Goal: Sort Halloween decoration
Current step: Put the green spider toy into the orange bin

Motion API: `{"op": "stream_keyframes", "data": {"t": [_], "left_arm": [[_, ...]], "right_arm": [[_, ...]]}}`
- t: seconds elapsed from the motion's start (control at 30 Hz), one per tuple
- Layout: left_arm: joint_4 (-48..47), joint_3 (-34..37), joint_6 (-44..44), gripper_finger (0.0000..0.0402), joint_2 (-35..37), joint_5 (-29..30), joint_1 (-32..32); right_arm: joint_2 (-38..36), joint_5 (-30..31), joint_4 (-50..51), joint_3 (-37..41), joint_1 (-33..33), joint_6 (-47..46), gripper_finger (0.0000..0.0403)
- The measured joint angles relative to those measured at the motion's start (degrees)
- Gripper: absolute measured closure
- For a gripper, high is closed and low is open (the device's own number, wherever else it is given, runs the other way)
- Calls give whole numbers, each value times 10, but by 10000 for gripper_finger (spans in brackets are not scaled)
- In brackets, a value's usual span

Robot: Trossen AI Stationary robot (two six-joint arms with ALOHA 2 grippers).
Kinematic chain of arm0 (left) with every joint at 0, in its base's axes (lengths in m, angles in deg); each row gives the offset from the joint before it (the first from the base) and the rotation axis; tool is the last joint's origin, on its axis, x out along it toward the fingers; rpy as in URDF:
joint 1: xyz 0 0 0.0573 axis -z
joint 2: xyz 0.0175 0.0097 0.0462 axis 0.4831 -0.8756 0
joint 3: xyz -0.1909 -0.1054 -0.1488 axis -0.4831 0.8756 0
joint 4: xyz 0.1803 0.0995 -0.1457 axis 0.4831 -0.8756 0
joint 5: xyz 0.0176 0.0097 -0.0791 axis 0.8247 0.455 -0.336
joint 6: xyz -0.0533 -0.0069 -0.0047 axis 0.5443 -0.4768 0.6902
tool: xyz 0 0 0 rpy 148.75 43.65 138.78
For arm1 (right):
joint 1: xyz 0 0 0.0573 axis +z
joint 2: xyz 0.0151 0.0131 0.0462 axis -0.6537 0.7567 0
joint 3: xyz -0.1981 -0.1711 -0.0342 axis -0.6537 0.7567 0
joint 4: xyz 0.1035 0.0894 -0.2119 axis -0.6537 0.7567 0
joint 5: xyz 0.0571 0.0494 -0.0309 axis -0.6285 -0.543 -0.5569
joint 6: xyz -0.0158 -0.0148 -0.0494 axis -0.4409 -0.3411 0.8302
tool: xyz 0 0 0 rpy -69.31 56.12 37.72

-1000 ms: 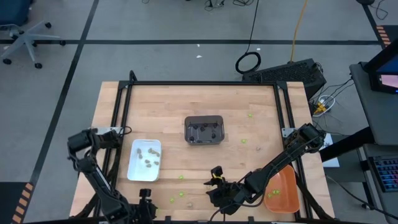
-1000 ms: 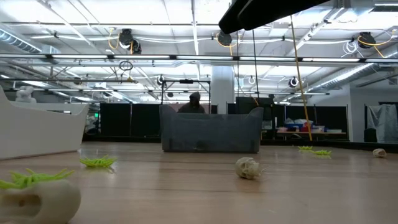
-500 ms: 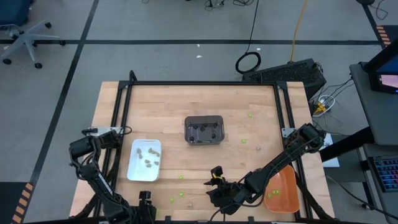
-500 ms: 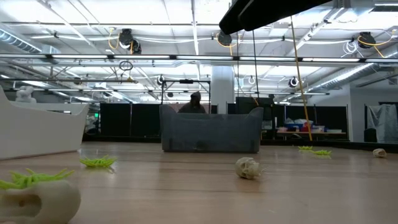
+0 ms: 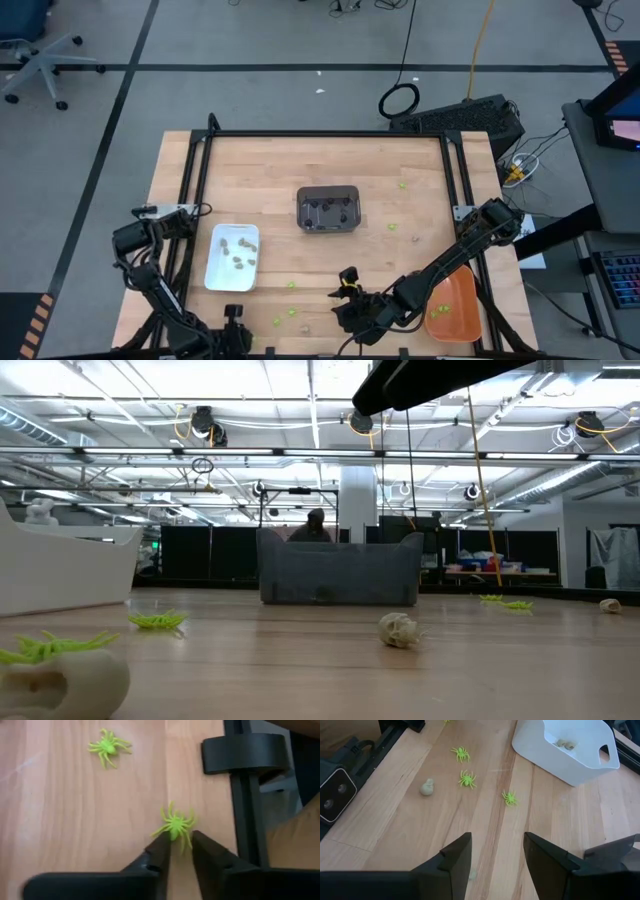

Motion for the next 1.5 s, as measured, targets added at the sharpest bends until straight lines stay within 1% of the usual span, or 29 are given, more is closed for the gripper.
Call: {"op": "stream_keyframes", "data": {"t": [0.1,0.13,0.23,0.33,0.5,0.63,0.73,0.9,1.0,1.1,1.23,1.3,1.5], "left_arm": [[-4,0,-1,384,0,3,-6],[-5,0,-2,392,0,9,-6],[-5,2,-18,394,0,36,-6],[-18,5,-34,400,12,88,-10],[-14,3,-62,401,61,187,-12],[5,3,-114,402,102,237,-24],[18,2,-153,401,116,242,-39],[85,2,-247,401,121,241,-70],[128,2,-299,401,121,223,-90],[157,2,-341,401,121,200,-105],[164,2,-362,401,121,165,-121],[164,2,-366,401,121,159,-126],[165,2,-364,401,121,156,-136]], "right_arm": [[0,0,0,0,0,0,237],[0,0,0,0,0,0,237],[0,0,0,0,0,0,237],[0,0,-1,0,0,0,237],[0,-1,-32,0,0,29,237],[0,-19,-79,0,0,57,237],[1,-15,-116,0,-1,65,237],[17,-25,-173,0,-11,101,229],[44,-61,-222,0,-20,151,223],[64,-58,-274,0,-31,186,223],[70,-58,-320,0,-43,213,232],[70,-61,-329,0,-47,214,239],[70,-132,-343,0,-53,220,267]]}}
